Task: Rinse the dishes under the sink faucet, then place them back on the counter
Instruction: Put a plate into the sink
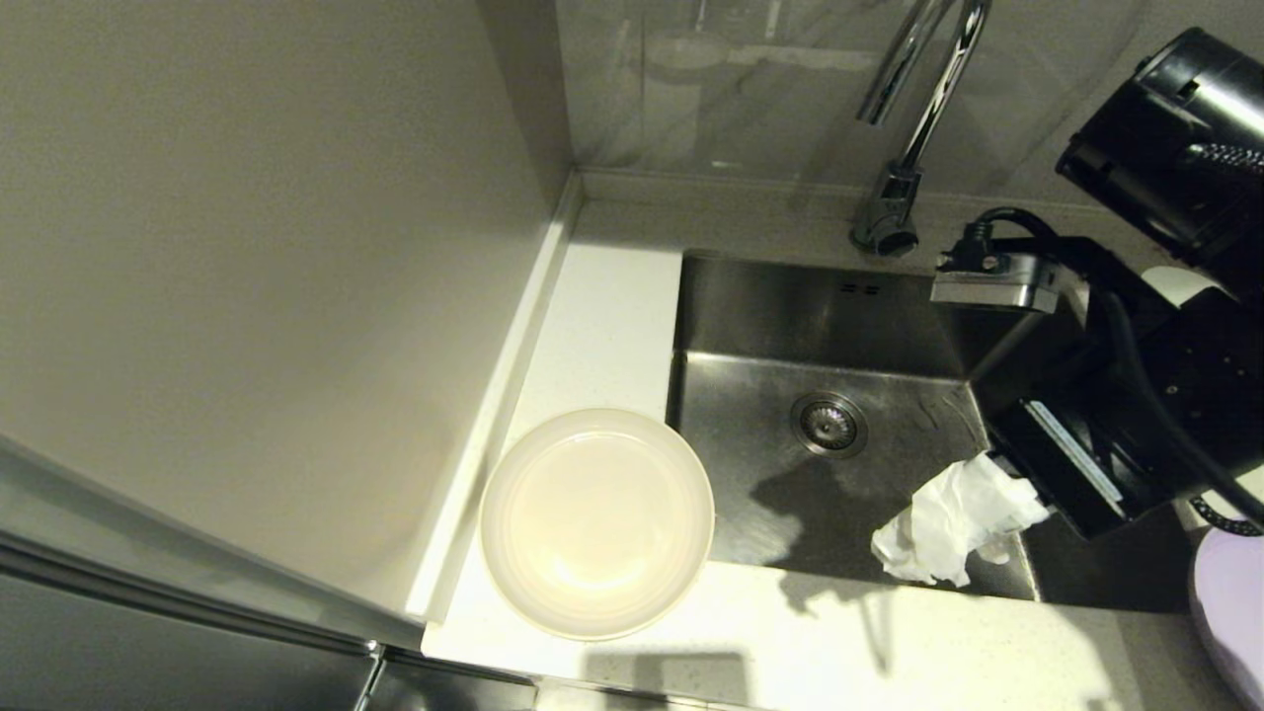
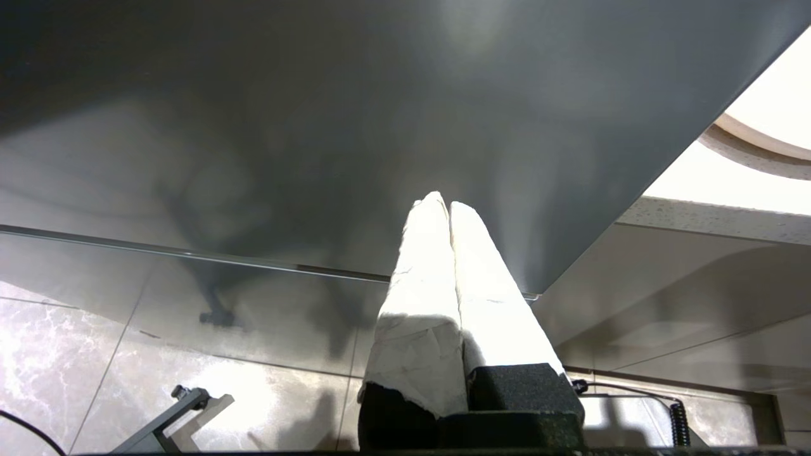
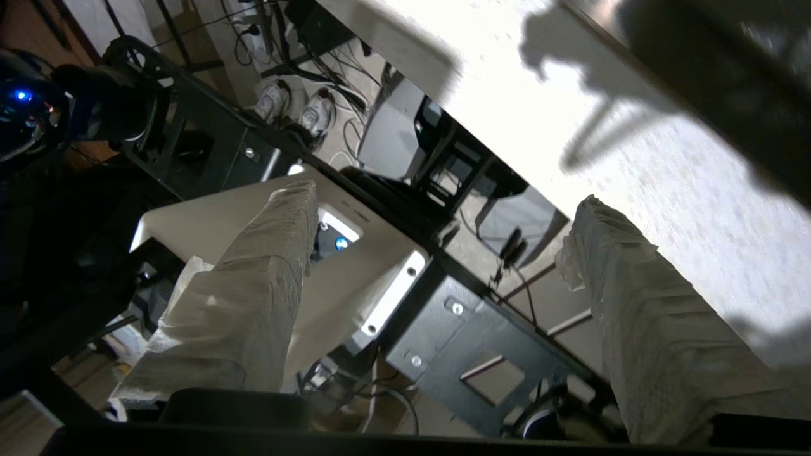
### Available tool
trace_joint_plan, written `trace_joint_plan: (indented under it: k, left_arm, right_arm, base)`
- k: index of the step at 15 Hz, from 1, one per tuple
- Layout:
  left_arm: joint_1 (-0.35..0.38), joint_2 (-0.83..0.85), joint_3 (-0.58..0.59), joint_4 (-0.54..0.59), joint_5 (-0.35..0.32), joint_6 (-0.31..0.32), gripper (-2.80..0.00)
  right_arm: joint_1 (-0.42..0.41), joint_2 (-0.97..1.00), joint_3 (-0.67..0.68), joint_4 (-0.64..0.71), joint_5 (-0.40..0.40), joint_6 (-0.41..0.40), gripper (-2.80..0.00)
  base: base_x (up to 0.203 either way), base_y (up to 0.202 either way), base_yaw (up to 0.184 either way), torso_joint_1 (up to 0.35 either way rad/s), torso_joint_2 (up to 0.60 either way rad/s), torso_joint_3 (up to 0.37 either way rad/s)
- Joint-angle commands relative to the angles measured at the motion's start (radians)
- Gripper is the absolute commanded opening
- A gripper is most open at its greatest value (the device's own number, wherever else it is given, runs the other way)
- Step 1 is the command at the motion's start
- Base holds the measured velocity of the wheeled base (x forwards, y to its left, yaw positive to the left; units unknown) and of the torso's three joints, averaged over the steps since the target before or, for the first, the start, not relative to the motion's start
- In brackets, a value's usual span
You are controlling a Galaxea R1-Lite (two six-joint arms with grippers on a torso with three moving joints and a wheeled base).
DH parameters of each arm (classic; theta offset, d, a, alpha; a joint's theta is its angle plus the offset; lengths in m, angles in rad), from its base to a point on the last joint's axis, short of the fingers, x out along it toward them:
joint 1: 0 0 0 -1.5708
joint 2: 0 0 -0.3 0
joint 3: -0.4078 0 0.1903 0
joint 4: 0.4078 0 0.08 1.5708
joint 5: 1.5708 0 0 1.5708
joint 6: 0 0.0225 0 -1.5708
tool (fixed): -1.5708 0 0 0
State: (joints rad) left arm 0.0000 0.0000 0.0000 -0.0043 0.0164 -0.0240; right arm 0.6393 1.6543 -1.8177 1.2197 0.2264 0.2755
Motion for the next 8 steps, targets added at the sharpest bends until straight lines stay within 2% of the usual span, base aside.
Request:
trace_joint_plan:
  k: [1,4,8]
  left_arm:
    - [0.000,-0.002,0.000,0.000,0.000,-0.001,-2.80]
    - [0.000,-0.002,0.000,0.000,0.000,-0.001,-2.80]
    - [0.000,-0.002,0.000,0.000,0.000,-0.001,-2.80]
  right_arm:
    - [0.050,0.005,0.043,-0.077,-0.008,-0.001,0.00]
    - [0.076,0.072,0.062,-0.250,-0.062,-0.001,0.00]
    - [0.076,0.173,0.113,-0.537,-0.202,0.006,0.00]
  base:
    - [0.000,0.000,0.000,0.000,0.00,0.000]
    - [0.000,0.000,0.000,0.000,0.00,0.000]
    - [0.000,0.000,0.000,0.000,0.00,0.000]
